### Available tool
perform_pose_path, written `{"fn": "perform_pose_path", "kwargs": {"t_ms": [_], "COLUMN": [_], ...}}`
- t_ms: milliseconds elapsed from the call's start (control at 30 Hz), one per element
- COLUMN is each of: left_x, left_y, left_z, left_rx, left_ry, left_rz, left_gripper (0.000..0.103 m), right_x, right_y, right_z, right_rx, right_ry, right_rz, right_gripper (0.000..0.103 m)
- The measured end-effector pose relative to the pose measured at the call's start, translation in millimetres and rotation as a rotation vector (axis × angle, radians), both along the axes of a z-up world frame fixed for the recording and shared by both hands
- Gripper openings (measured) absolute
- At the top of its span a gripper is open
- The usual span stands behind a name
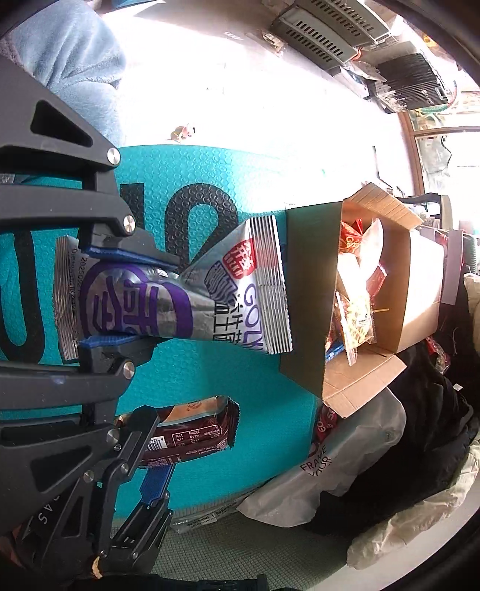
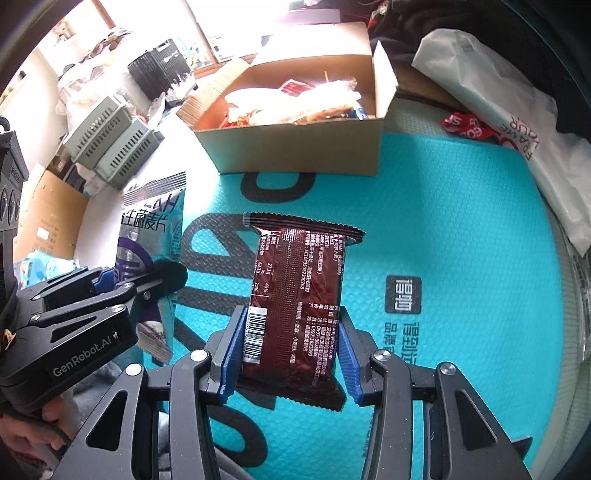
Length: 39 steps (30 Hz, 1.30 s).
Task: Organize snacks
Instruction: 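Lift the GOLY bag and chocolate bar and carry both over the box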
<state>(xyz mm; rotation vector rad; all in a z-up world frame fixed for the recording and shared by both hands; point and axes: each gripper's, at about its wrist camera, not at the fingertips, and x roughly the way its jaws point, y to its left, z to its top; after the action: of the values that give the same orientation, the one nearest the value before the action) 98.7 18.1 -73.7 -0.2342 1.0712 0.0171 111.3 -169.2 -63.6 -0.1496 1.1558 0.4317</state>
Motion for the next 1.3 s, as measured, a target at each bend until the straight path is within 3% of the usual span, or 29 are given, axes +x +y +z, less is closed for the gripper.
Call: {"fn": "perform_pose_path", "kwargs": {"t_ms": [333,833,1033,1300], "left_x": [35,122,156,195], "left_y": [15,30,41,51], "left_z": [56,127,135,125], "left_rx": [0.023,0.086,0.082,0.139], "left_ry": [-0.133,-0.301,-0.339,-0.331], "left_rz": [0.002,-0.040,-0.023,-0.008], "left_gripper": [0.030,0.030,0.030,0.030], "right_x": [32,106,143,185], "right_y": [24,54,59,67], "right_z": [50,119,136,139], "right_rx": [0.047,0.123,0.134,0.087], "right_ry": [-0.113,-0.276,-0.310,-0.349], "right_rz": [0.051,0.069,0.061,0.065], "right_gripper": [0.045,0.045,0.045,0.045]}}
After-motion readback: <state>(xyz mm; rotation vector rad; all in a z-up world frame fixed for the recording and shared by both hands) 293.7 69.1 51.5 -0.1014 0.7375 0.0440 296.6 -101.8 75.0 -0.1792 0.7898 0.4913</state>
